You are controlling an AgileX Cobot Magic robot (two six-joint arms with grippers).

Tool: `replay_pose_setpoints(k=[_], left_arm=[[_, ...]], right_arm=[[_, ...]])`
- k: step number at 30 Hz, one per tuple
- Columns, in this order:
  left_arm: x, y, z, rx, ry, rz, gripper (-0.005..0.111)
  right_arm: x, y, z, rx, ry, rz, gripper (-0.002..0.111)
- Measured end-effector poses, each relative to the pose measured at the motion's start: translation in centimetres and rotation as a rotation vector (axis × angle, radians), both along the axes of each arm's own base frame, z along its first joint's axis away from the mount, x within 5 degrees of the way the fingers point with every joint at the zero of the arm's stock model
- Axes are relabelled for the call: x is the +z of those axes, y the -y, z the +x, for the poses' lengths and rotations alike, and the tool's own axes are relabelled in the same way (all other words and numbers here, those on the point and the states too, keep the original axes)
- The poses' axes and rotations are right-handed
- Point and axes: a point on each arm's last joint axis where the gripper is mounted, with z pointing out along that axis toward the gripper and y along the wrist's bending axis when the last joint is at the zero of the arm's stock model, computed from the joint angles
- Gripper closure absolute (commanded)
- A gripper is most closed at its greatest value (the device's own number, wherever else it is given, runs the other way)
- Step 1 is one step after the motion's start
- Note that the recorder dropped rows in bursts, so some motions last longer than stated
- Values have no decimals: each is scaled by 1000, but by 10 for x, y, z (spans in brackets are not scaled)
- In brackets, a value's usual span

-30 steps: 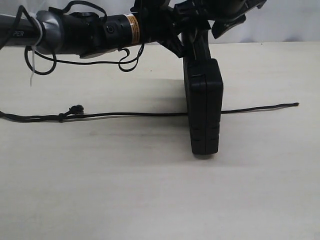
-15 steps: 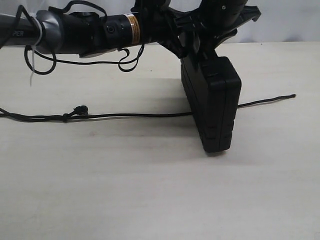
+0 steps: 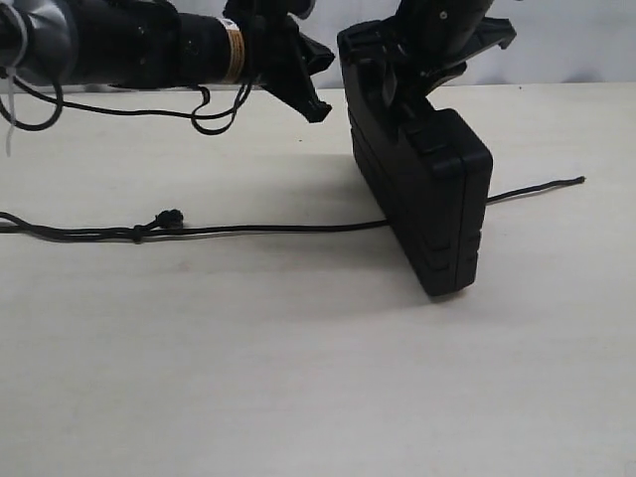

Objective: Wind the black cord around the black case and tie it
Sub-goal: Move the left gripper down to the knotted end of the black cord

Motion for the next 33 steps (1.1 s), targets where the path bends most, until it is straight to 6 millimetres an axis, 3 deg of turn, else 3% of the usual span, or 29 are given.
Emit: replay_pose_setpoints(k=[6,17,22,26,29,33], left_arm=[[14,-18,-9,20,-9,-17,107],[-7,-54,-23,77,-23,180,107],[-30,-82,-24,274,-40,361,105],[-41,-99,-28,415,-83,417,91],[-45,-105,-31,498,-138,407,85],[-42,-123,-29,651,-229,468,85]], right_arm=[[1,20,6,-31,-44,126,104],[2,49,13,-72,-44,139,104],[2,50,13,-53,-37,122,104],[2,50,13,-32,-32,115,104],[2,50,13,-22,-30,112,104],[2,50,14,-13,-28,107,104]])
